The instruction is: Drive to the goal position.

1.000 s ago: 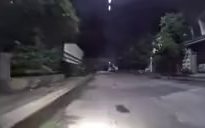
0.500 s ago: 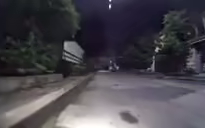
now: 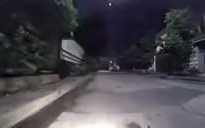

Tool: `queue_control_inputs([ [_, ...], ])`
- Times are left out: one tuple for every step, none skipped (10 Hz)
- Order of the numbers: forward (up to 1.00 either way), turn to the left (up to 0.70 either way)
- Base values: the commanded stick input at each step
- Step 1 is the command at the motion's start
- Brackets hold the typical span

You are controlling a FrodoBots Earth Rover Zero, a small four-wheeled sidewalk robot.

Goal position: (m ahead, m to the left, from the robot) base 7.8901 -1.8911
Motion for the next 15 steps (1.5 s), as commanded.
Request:
queue_control_inputs([
  [0.70, 0.00],
  [0.70, -0.01],
  [0.70, -0.07],
  [0.70, -0.13],
  [0.70, -0.19],
  [0.70, -0.27],
  [0.70, -0.12],
  [0.70, -0.02],
  [0.70, 0.00],
  [0.70, 0.00],
  [0.70, 0.00],
  [0.70, 0.00],
  [0.70, 0.00],
  [0.70, 0.00],
  [0.70, 0.00],
])
